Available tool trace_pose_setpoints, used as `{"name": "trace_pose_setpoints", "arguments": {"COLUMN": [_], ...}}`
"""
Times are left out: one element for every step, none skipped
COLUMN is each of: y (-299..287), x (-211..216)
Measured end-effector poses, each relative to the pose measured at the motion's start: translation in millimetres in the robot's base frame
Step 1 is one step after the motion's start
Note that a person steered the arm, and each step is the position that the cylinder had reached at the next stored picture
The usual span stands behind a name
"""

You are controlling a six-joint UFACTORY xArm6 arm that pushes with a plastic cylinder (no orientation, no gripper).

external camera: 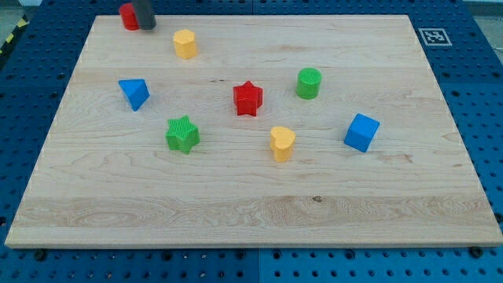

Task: Point your arm towards yellow hexagon

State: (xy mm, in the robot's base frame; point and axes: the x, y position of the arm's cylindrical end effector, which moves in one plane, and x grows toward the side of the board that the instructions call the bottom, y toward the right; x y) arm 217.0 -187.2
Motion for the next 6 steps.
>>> {"name": "trace_pose_setpoints", "arguments": {"y": [25.7,26.6,8.9,2.3,28.8,36.7], "x": [-24.6,-25.3,-25.8,-24.9,-1.8,60.2]}}
